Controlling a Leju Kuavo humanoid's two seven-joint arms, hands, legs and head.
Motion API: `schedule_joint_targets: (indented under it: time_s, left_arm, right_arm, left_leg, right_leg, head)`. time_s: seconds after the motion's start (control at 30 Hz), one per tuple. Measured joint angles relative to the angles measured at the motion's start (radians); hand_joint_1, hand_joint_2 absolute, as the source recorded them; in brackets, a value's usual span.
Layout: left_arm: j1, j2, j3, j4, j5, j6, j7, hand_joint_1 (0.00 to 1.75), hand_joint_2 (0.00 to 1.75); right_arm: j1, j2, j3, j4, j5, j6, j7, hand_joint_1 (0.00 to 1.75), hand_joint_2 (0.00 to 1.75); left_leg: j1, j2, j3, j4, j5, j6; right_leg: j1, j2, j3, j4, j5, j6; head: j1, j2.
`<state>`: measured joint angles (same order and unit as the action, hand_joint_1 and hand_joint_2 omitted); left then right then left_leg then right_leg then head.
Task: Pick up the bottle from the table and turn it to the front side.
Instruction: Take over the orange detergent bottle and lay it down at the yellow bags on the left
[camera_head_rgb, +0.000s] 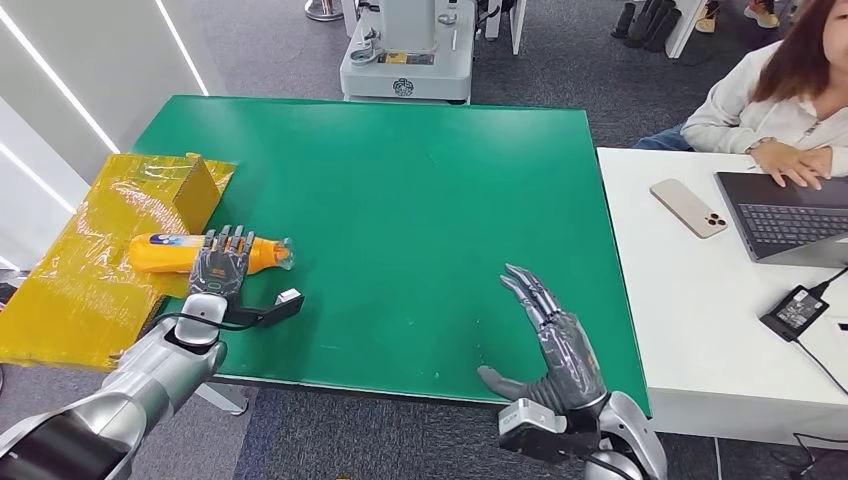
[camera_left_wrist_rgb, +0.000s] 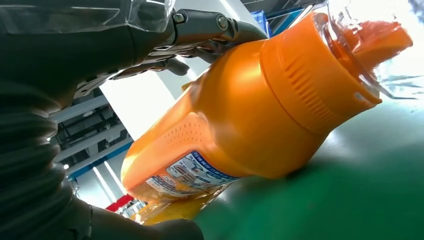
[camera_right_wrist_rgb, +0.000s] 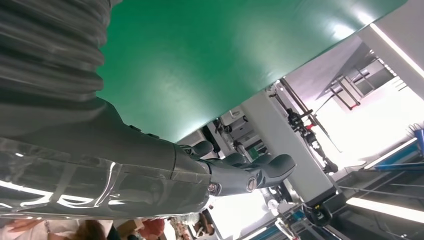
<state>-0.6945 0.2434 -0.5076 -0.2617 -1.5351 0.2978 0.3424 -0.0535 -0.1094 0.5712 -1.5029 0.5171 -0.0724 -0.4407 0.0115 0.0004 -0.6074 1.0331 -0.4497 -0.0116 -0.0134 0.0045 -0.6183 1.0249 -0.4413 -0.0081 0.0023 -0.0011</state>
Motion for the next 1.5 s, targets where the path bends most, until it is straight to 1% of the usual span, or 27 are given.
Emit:
schedule_joint_targets:
  time_s: [0.17, 0.2, 0.27, 0.3, 0.37, 0.4, 0.47, 0.53, 0.57, 0.6, 0.67, 0.7, 0.73, 0.8, 0.87, 0.9, 0.97, 1.07, 1.1, 1.2, 1.27, 1.33, 1.5]
  left_arm:
    - [0.018, 0.001, 0.024, 0.0, 0.05, 0.068, -0.021, 0.0, 1.75]
    - [0.024, 0.002, 0.033, 0.0, 0.061, 0.089, -0.026, 0.0, 1.75]
    - [0.041, 0.002, 0.059, 0.0, 0.097, 0.16, -0.052, 0.0, 1.75]
    - [0.054, -0.001, 0.079, -0.001, 0.124, 0.211, -0.079, 0.0, 1.75]
    - [0.091, -0.014, 0.133, -0.025, 0.174, 0.311, -0.163, 0.0, 1.75]
    - [0.112, -0.024, 0.166, -0.048, 0.189, 0.344, -0.208, 0.0, 1.75]
    - [0.156, -0.055, 0.233, -0.111, 0.191, 0.369, -0.293, 0.0, 1.75]
    - [0.199, -0.101, 0.305, -0.197, 0.185, 0.371, -0.396, 0.0, 1.75]
    - [0.221, -0.133, 0.349, -0.253, 0.189, 0.371, -0.477, 0.0, 1.75]
    - [0.241, -0.173, 0.399, -0.314, 0.194, 0.372, -0.576, 0.0, 1.75]
    - [0.282, -0.28, 0.498, -0.455, 0.204, 0.372, -0.802, 0.0, 1.75]
    - [0.304, -0.332, 0.531, -0.524, 0.211, 0.372, -0.889, 0.0, 1.75]
    - [0.327, -0.38, 0.55, -0.588, 0.228, 0.372, -0.948, 0.0, 1.75]
    - [0.376, -0.45, 0.554, -0.705, 0.305, 0.372, -1.005, 0.0, 1.75]
    - [0.425, -0.5, 0.539, -0.809, 0.401, 0.372, -1.027, 0.0, 1.75]
    - [0.446, -0.515, 0.523, -0.853, 0.45, 0.371, -1.031, 0.0, 1.75]
    - [0.478, -0.528, 0.472, -0.922, 0.554, 0.371, -1.024, 0.0, 1.75]
    - [0.502, -0.52, 0.388, -0.986, 0.685, 0.348, -1.0, 0.0, 1.75]
    - [0.509, -0.516, 0.36, -1.004, 0.766, 0.312, -0.99, 0.0, 1.75]
    - [0.538, -0.499, 0.261, -1.045, 1.103, 0.129, -0.958, 0.0, 1.75]
    - [0.558, -0.488, 0.193, -1.052, 1.239, 0.056, -0.953, 0.0, 1.75]
    - [0.57, -0.481, 0.151, -1.052, 1.297, 0.037, -0.953, 0.0, 1.75]
    - [0.579, -0.475, 0.118, -1.05, 1.346, 0.02, -0.949, 0.0, 1.75]
  right_arm:
    - [0.021, -0.009, -0.035, 0.003, -0.039, 0.019, -0.025, 0.0, 1.75]
    - [0.03, -0.011, -0.041, 0.004, -0.042, 0.02, -0.034, 0.0, 1.75]
    - [0.055, -0.014, -0.054, 0.002, -0.039, 0.02, -0.046, 0.0, 1.75]
    - [0.069, -0.015, -0.06, 0.0, -0.034, 0.02, -0.049, 0.0, 1.75]
    - [0.093, -0.014, -0.067, -0.008, -0.025, 0.02, -0.049, 0.0, 1.75]
    - [0.102, -0.014, -0.069, -0.012, -0.021, 0.02, -0.048, 0.0, 1.75]
    - [0.111, -0.011, -0.072, -0.017, -0.018, 0.02, -0.046, 0.0, 1.75]
    - [0.116, -0.006, -0.077, -0.019, -0.017, 0.02, -0.044, 0.0, 1.75]
    - [0.119, -0.004, -0.079, -0.019, -0.021, 0.019, -0.044, 0.0, 1.75]
    - [0.122, 0.0, -0.082, -0.019, -0.026, 0.019, -0.045, 0.0, 1.75]
    - [0.126, 0.009, -0.088, -0.018, -0.043, 0.018, -0.05, 0.0, 1.75]
    - [0.126, 0.016, -0.09, -0.018, -0.05, 0.017, -0.055, 0.0, 1.75]
    - [0.127, 0.023, -0.092, -0.018, -0.058, 0.016, -0.06, 0.0, 1.75]
    - [0.13, 0.039, -0.098, -0.019, -0.072, 0.014, -0.068, 0.0, 1.75]
    - [0.134, 0.055, -0.107, -0.02, -0.081, 0.009, -0.075, 0.0, 1.75]
    - [0.136, 0.062, -0.111, -0.021, -0.082, 0.004, -0.078, 0.0, 1.75]
    - [0.14, 0.075, -0.117, -0.027, -0.082, -0.005, -0.083, 0.0, 1.75]
    - [0.147, 0.089, -0.126, -0.037, -0.085, -0.018, -0.09, 0.0, 1.75]
    - [0.151, 0.093, -0.13, -0.042, -0.092, -0.027, -0.098, 0.0, 1.75]
    - [0.175, 0.107, -0.148, -0.08, -0.134, -0.07, -0.127, 0.0, 1.75]
    - [0.195, 0.12, -0.158, -0.119, -0.167, -0.09, -0.137, 0.0, 1.75]
    - [0.209, 0.131, -0.164, -0.15, -0.188, -0.099, -0.139, 0.0, 1.75]
    - [0.226, 0.146, -0.174, -0.198, -0.204, -0.104, -0.138, 0.0, 1.75]
  left_leg:
    - [0.0, 0.0, 0.001, 0.0, 0.0, 0.0]
    - [0.0, 0.0, 0.001, 0.0, 0.0, 0.0]
    - [0.0, 0.0, 0.001, 0.0, 0.0, 0.0]
    - [0.0, 0.0, 0.001, 0.0, 0.0, 0.0]
    - [0.0, 0.0, 0.001, 0.0, -0.001, 0.0]
    - [0.0, -0.001, 0.0, 0.0, -0.001, 0.0]
    - [0.0, -0.002, 0.0, 0.0, -0.001, 0.0]
    - [-0.001, -0.001, -0.001, 0.001, -0.001, 0.0]
    - [-0.001, -0.001, -0.001, 0.001, -0.001, 0.0]
    - [-0.001, -0.001, -0.001, 0.001, -0.001, 0.0]
    - [-0.002, -0.003, -0.003, 0.001, -0.002, 0.002]
    - [-0.002, -0.003, -0.003, 0.001, -0.002, 0.003]
    - [-0.002, -0.002, -0.003, 0.001, -0.003, 0.003]
    - [-0.003, 0.001, -0.002, 0.002, -0.005, 0.004]
    - [-0.003, 0.002, -0.001, 0.002, -0.006, 0.005]
    - [-0.002, 0.001, -0.001, 0.002, -0.006, 0.005]
    - [-0.002, 0.0, -0.001, 0.001, -0.006, 0.005]
    - [-0.001, 0.0, -0.001, 0.001, -0.006, 0.005]
    - [-0.001, 0.0, -0.001, 0.001, -0.006, 0.005]
    - [-0.001, -0.001, -0.001, 0.001, -0.006, 0.005]
    - [-0.001, -0.001, -0.002, 0.001, -0.006, 0.005]
    - [-0.001, 0.0, -0.002, 0.001, -0.006, 0.005]
    - [-0.001, 0.0, -0.002, 0.001, -0.007, 0.005]
  right_leg:
    - [0.0, -0.001, 0.001, 0.0, 0.0, 0.0]
    - [0.0, -0.001, 0.001, 0.0, 0.0, 0.0]
    - [0.0, 0.0, 0.001, 0.0, -0.001, 0.0]
    - [0.0, 0.0, 0.0, 0.0, -0.001, 0.0]
    - [0.0, -0.001, 0.0, -0.001, -0.002, 0.0]
    - [0.0, -0.001, 0.0, -0.001, -0.002, 0.0]
    - [0.0, -0.002, -0.001, -0.001, -0.002, 0.0]
    - [0.0, -0.001, -0.001, -0.002, -0.002, 0.0]
    - [-0.001, -0.001, -0.001, -0.002, -0.001, 0.0]
    - [-0.001, -0.001, -0.001, -0.002, -0.001, 0.001]
    - [-0.002, -0.003, -0.001, -0.002, -0.001, 0.002]
    - [-0.003, -0.003, 0.0, -0.002, -0.001, 0.002]
    - [-0.003, -0.002, 0.0, -0.003, -0.001, 0.002]
    - [-0.003, 0.001, 0.0, -0.003, -0.001, 0.003]
    - [-0.003, 0.002, 0.0, -0.003, -0.002, 0.004]
    - [-0.003, 0.001, 0.0, -0.003, -0.003, 0.004]
    - [-0.003, -0.001, 0.0, -0.003, -0.003, 0.004]
    - [-0.002, -0.001, 0.0, -0.002, -0.004, 0.003]
    - [-0.002, -0.001, 0.0, -0.002, -0.004, 0.003]
    - [-0.002, -0.001, 0.0, -0.002, -0.004, 0.003]
    - [-0.002, -0.001, 0.0, -0.002, -0.004, 0.004]
    - [-0.002, -0.001, 0.0, -0.003, -0.004, 0.004]
    - [-0.002, -0.001, 0.0, -0.003, -0.005, 0.004]
  head:
    - [0.0, 0.0]
    - [0.0, 0.0]
    - [0.0, 0.0]
    - [0.0, 0.0]
    - [0.0, 0.0]
    - [0.0, 0.0]
    - [0.0, 0.0]
    - [0.0, 0.0]
    - [0.0, 0.0]
    - [0.0, 0.0]
    - [0.0, 0.0]
    - [0.0, 0.0]
    - [0.0, 0.0]
    - [0.0, 0.0]
    - [0.0, 0.0]
    - [0.0, 0.0]
    - [0.0, 0.0]
    - [0.0, 0.0]
    - [0.0, 0.0]
    - [0.0, 0.0]
    - [0.0, 0.0]
    - [0.0, 0.0]
    - [0.0, 0.0]
